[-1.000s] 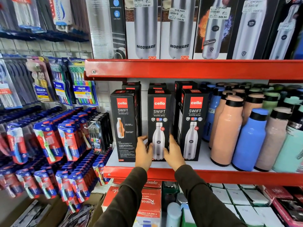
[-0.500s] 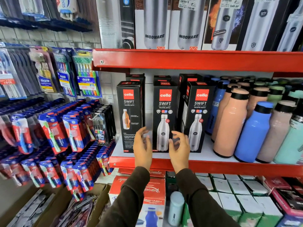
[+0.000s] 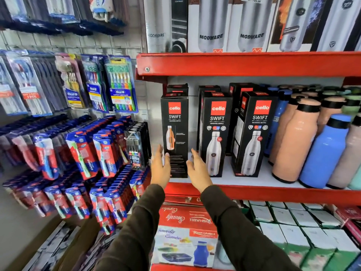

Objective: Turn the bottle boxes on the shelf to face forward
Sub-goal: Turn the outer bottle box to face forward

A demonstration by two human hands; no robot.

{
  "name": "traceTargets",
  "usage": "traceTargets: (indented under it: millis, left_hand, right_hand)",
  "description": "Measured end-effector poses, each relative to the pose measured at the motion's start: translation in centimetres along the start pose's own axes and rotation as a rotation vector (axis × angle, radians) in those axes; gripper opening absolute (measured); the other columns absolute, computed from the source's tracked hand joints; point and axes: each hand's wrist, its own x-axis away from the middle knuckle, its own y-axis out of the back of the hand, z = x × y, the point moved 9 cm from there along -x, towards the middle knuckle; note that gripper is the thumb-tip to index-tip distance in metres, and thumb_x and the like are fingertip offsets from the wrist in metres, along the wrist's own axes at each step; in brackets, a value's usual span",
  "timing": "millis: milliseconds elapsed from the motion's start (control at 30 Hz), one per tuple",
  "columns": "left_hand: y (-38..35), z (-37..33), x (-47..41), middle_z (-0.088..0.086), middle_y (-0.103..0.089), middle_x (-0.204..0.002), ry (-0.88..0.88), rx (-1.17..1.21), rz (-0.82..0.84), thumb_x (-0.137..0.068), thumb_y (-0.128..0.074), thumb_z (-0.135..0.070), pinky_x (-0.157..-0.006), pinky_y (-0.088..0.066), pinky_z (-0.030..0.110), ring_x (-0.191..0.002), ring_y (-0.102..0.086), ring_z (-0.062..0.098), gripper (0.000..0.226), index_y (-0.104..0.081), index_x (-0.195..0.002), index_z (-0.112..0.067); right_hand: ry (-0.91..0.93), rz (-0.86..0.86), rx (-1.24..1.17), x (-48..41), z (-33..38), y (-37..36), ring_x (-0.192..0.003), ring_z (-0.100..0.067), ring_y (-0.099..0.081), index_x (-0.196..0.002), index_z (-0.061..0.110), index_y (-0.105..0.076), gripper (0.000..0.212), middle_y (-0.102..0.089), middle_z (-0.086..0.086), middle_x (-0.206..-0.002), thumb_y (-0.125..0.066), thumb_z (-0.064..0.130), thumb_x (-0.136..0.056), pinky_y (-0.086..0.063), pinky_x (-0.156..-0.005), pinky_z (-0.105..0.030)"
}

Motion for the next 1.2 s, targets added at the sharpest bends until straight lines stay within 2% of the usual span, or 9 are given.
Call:
traceTargets:
  millis: [133,267,367,500,633,767,900,1100,1200]
  left_hand:
    - [0.7,-0.1,-0.7,0.012,-0.059,-0.138,-0.01,-0.02,0.021,-0.103,-0.044,-0.019,-0.087,-0.04,-0.001,-0.119,-0.057,0.016,0.041,-0.046,-0.143,-0.01]
    - [1.0,-0.1,-1.3,0.012,-0.064,-0.13,-0.014,0.021,0.027,-0.101,-0.049,-0.019,-0.076,-0.044,-0.005,-0.115,-0.062,0.017,0.038,-0.052,-0.138,-0.01]
    - [1.4,-0.4,-1.2,0.009,-0.065,-0.129,-0.017,0.074,0.016,-0.099,-0.054,-0.021,-0.08,-0.048,0.0,-0.112,-0.064,0.013,0.039,-0.055,-0.137,-0.011]
    - [1.9,-1.3,-1.1,0.004,-0.068,-0.125,0.008,0.193,0.014,-0.096,-0.061,-0.022,-0.096,-0.056,0.03,-0.107,-0.067,0.008,0.04,-0.059,-0.134,-0.014]
    - [2.9,-2.2,-1.1,0.0,-0.072,-0.12,-0.025,0.21,-0.048,-0.088,-0.071,-0.025,-0.088,-0.057,0.018,-0.092,-0.067,-0.013,0.038,-0.068,-0.125,-0.015]
    - [3.3,-2.5,-0.6,-0.003,-0.074,-0.115,-0.023,0.203,-0.066,-0.081,-0.078,-0.036,-0.088,-0.059,0.024,-0.097,-0.072,-0.001,0.042,-0.071,-0.119,-0.019]
    - [4.4,-2.5,-0.3,-0.001,-0.077,-0.105,-0.008,0.207,-0.126,-0.086,-0.069,-0.046,-0.086,-0.06,0.029,-0.097,-0.073,0.005,0.037,-0.073,-0.112,-0.02]
    - [3.9,-0.9,-3.1,0.002,-0.059,-0.139,0.023,0.11,-0.008,-0.1,-0.045,-0.015,-0.108,-0.044,0.033,-0.125,-0.057,0.016,0.042,-0.048,-0.142,-0.018]
    - [2.4,-0.7,-3.8,-0.004,-0.059,-0.127,0.049,0.115,0.161,-0.102,-0.037,-0.005,-0.109,-0.04,0.034,-0.124,-0.053,0.02,0.039,-0.048,-0.133,-0.025]
  right_hand:
    - [-0.008,0.031,0.013,-0.6,-0.1,-1.1,-0.14,-0.021,-0.037,-0.148,0.014,-0.03,0.052,-0.042,-0.009,-0.15,-0.044,0.006,-0.098,-0.026,-0.109,-0.02]
    - [-0.042,0.023,0.006,-0.9,-0.6,-1.6,-0.135,-0.021,-0.045,-0.147,0.016,-0.032,0.057,-0.047,-0.008,-0.144,-0.051,0.005,-0.095,-0.037,-0.115,-0.036]
    - [-0.03,0.005,0.016,-0.8,-0.2,-1.9,-0.131,-0.021,-0.047,-0.145,0.016,-0.033,0.059,-0.046,-0.009,-0.14,-0.057,0.009,-0.092,-0.039,-0.114,-0.04]
    - [0.033,-0.047,0.025,-0.9,1.0,-1.6,-0.128,-0.018,-0.048,-0.143,0.018,-0.033,0.073,-0.048,-0.007,-0.136,-0.073,0.017,-0.082,-0.039,-0.111,-0.034]
    - [0.059,-0.099,0.043,-1.1,2.0,-1.3,-0.124,-0.017,-0.05,-0.142,0.017,-0.033,0.09,-0.051,-0.006,-0.132,-0.084,0.029,-0.069,-0.044,-0.107,-0.035]
    - [0.038,-0.159,-0.001,-1.1,2.4,-1.1,-0.119,-0.015,-0.055,-0.135,0.021,-0.036,0.098,-0.054,-0.001,-0.127,-0.087,0.048,-0.056,-0.05,-0.099,-0.034]
    - [0.052,-0.17,-0.011,-1.1,3.2,-0.9,-0.111,-0.008,-0.053,-0.134,0.018,-0.037,0.091,-0.055,0.004,-0.122,-0.089,0.031,-0.06,-0.047,-0.097,-0.027]
    - [0.04,-0.1,0.005,-0.8,3.5,-0.7,-0.109,-0.009,-0.05,-0.133,0.017,-0.037,0.091,-0.053,0.004,-0.116,-0.089,0.018,-0.058,-0.042,-0.094,-0.024]
    - [0.046,-0.059,0.008,-0.7,3.6,-0.8,-0.112,-0.006,-0.047,-0.14,0.017,-0.031,0.095,-0.05,0.006,-0.121,-0.087,0.018,-0.063,-0.04,-0.098,-0.023]
